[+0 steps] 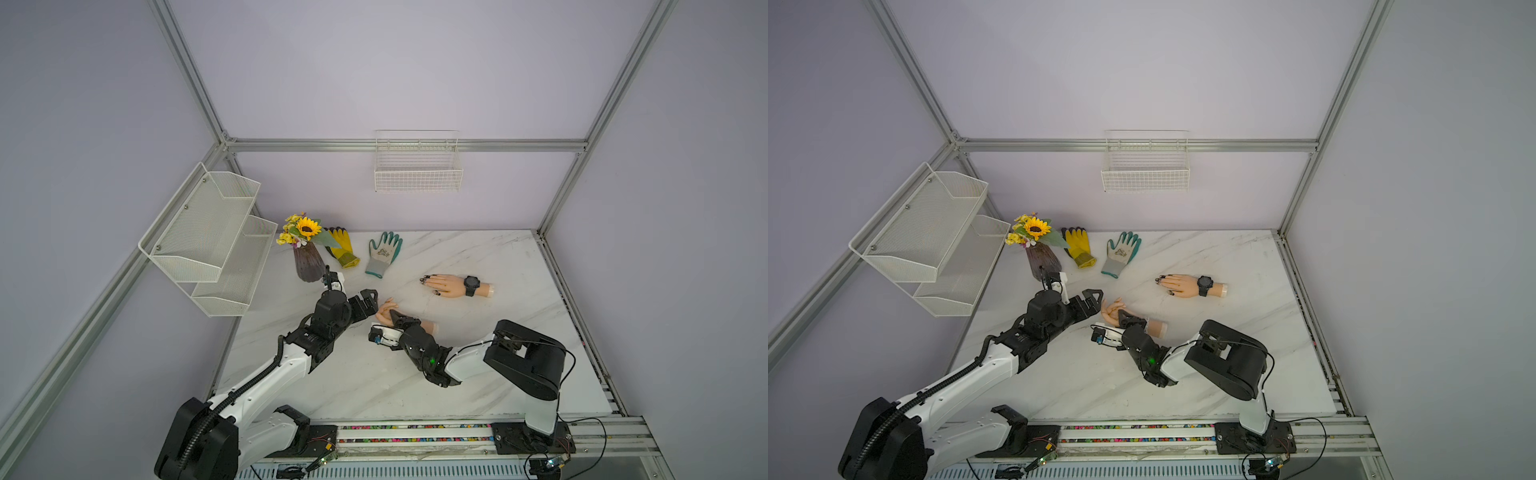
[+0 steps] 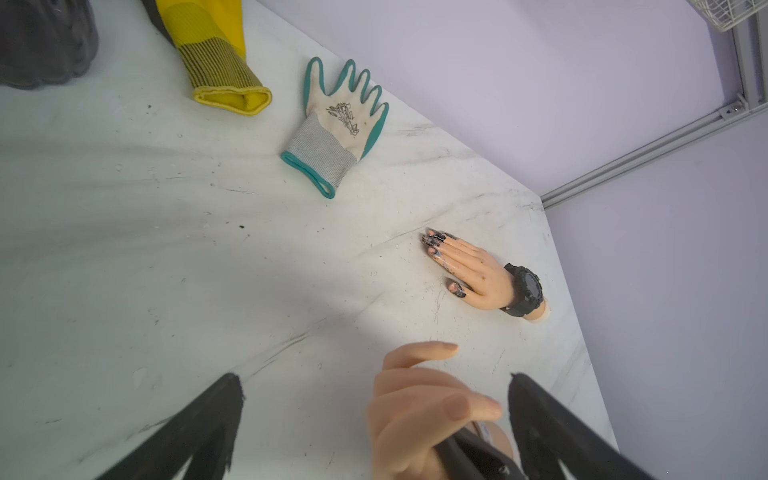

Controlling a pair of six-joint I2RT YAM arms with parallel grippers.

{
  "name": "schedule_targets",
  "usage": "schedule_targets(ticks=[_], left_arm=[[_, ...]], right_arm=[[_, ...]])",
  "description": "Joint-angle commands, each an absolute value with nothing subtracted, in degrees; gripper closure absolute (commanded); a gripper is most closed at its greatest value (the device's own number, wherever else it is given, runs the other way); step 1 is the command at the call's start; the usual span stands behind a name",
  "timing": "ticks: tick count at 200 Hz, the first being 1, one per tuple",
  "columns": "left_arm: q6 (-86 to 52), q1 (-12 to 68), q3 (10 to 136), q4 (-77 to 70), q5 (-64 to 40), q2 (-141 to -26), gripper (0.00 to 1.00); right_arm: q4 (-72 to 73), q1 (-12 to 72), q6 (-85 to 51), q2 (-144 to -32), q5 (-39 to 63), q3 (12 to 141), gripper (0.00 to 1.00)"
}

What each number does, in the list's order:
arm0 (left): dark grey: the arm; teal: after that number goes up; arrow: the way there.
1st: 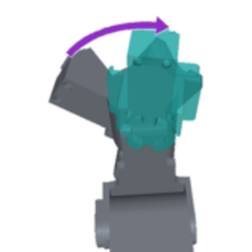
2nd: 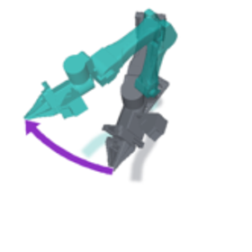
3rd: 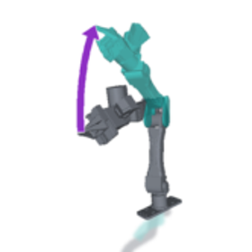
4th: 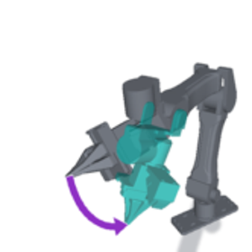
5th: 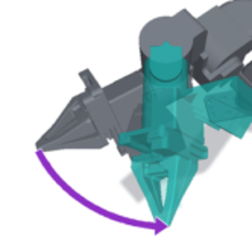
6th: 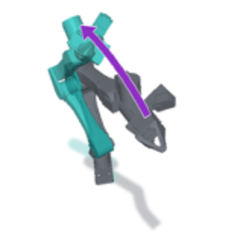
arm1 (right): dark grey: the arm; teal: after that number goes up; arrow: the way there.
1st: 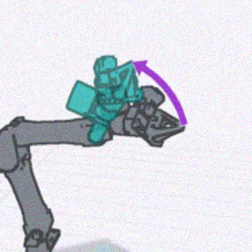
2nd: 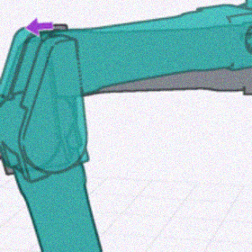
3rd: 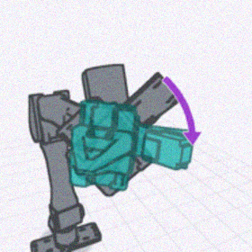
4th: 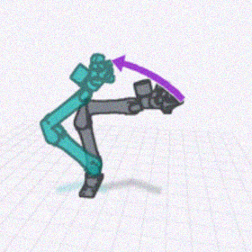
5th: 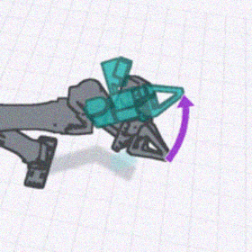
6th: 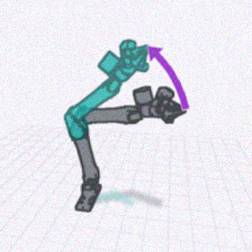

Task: Take off the watch
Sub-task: Adjust the hand at the center of the board.

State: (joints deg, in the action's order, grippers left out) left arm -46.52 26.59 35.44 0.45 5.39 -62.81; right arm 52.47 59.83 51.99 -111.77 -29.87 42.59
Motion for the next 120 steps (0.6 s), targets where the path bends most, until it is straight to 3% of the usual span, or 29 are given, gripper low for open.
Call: schedule_targets(ticks=[1,22,60,120], left_arm=[[-47.08,25.79,35.57,3.55,9.21,-61.46,0.00],[-45.99,25.66,35.86,4.20,8.55,-62.26,0.00],[-44.39,25.63,36.55,4.34,8.86,-63.62,0.00],[-39.27,25.58,38.87,5.90,7.48,-63.57,0.00]], right_arm=[[58.46,61.82,48.05,-111.41,-30.41,44.65,0.68],[54.18,62.56,43.63,-109.95,-26.91,44.30,0.54],[49.67,63.64,38.91,-104.09,-19.75,41.11,0.06],[47.30,64.80,25.95,-86.97,-8.52,38.98,0.02]])
